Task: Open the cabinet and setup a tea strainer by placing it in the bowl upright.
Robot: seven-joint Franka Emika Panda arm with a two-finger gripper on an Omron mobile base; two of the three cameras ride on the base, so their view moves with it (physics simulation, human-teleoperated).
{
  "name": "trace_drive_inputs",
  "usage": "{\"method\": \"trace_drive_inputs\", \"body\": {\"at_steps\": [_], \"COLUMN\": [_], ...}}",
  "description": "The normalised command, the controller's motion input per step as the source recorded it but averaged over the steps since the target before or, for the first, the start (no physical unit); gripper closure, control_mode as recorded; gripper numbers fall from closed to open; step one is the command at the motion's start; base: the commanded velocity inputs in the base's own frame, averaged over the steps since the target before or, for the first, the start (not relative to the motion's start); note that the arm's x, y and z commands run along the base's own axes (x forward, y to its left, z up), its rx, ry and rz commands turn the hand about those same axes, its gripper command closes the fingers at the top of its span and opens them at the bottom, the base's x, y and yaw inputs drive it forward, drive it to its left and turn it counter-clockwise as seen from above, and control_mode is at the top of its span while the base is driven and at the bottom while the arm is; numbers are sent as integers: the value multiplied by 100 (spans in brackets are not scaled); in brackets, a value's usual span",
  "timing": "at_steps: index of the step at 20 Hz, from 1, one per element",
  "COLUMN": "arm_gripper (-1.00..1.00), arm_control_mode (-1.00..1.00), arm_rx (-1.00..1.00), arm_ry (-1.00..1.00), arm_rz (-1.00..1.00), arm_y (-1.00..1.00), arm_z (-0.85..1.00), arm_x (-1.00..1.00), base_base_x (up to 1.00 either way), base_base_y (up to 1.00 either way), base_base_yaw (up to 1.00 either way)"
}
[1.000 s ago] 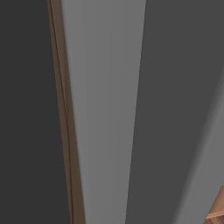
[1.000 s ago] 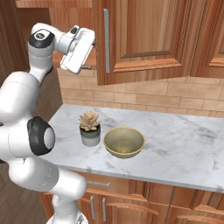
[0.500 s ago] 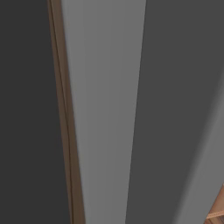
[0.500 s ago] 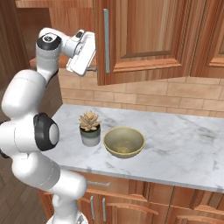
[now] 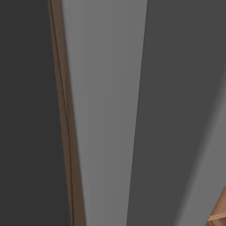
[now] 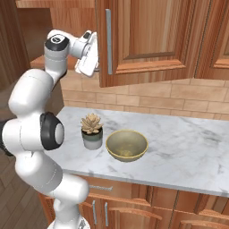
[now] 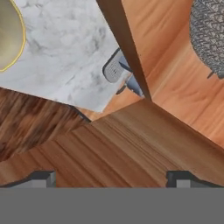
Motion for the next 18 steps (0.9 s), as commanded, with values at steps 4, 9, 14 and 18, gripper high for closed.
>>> {"method": "trace_drive_inputs", "body": {"at_steps": [4, 9, 14, 18], "arm_gripper": [-100, -100, -100, -100], "arm_control_mode": [-100, -100, -100, -100], "arm_rx": [-2, -1, 0, 0], "arm_ry": [-6, -20, -34, -35], "arm_rz": [-12, -21, -27, -28], "arm_y": [-43, -57, -74, -88], "arm_z": [0, 0, 3, 2], "arm_x": [0, -38, -79, -78], "base_base_x": [0, 0, 0, 0], "base_base_y": [0, 0, 0, 0], "base_base_yaw": [0, 0, 0, 0]}}
